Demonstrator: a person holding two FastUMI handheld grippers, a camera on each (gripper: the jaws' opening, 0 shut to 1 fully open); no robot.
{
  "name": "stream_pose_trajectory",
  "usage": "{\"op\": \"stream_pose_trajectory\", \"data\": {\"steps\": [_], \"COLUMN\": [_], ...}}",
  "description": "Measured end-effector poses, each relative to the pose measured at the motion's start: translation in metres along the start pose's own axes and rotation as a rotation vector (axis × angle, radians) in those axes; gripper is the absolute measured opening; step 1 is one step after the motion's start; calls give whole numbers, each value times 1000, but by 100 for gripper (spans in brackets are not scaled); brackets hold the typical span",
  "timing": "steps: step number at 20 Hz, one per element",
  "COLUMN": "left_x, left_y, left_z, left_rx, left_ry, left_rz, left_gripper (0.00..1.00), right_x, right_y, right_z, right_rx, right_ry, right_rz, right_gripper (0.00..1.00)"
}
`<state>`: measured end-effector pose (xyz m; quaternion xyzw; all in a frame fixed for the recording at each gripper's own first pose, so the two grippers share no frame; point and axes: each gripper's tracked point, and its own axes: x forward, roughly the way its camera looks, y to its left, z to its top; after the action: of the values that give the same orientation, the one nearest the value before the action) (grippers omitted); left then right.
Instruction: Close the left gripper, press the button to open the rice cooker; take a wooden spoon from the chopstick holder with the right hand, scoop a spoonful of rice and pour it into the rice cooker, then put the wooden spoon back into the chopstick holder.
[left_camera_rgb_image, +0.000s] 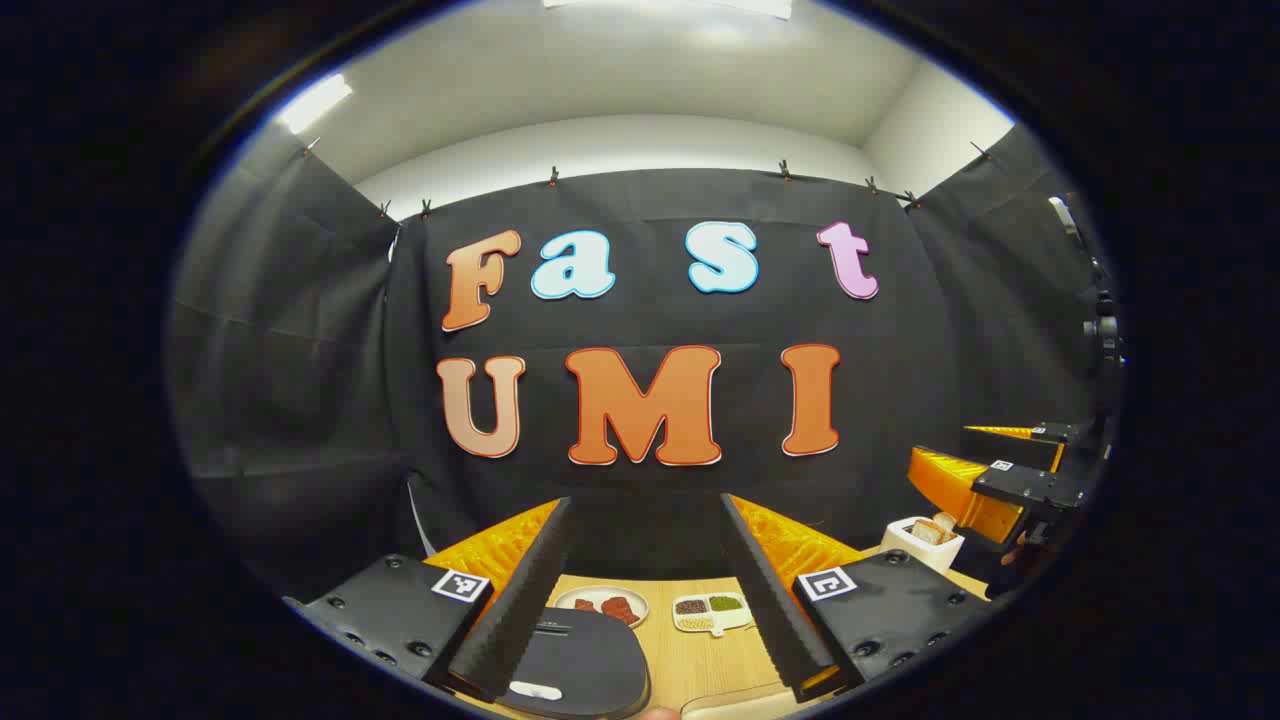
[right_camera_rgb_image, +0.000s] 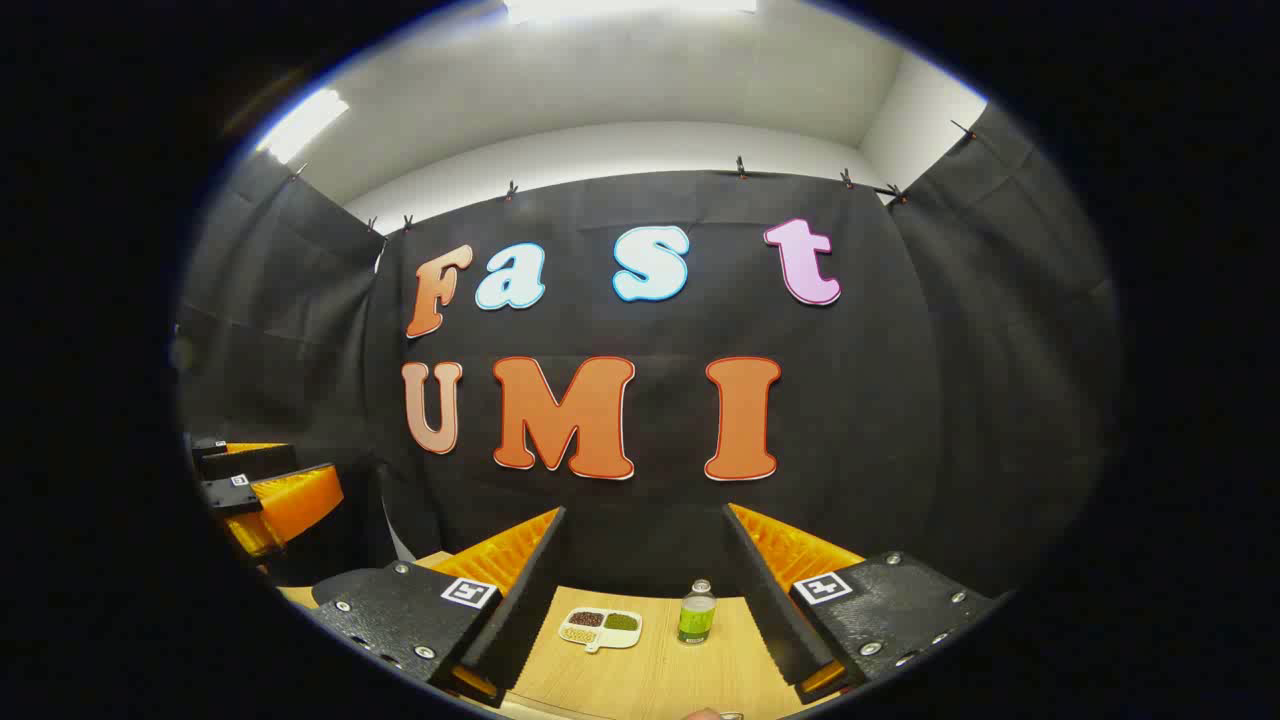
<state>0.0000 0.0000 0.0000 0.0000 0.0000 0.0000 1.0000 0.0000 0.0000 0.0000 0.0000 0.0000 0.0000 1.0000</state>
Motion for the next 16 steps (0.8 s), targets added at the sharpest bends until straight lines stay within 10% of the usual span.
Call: {"op": "stream_pose_trajectory", "data": {"steps": [16], "left_x": [1], "left_y": [29], "left_z": [0], "left_rx": [-8], "left_ry": [34], "left_rz": [26], "left_gripper": [99], "right_x": [-18], "right_y": [0], "right_z": [-4], "right_rx": [-12], "right_ry": [18], "right_rz": [0], "right_gripper": [93]}}
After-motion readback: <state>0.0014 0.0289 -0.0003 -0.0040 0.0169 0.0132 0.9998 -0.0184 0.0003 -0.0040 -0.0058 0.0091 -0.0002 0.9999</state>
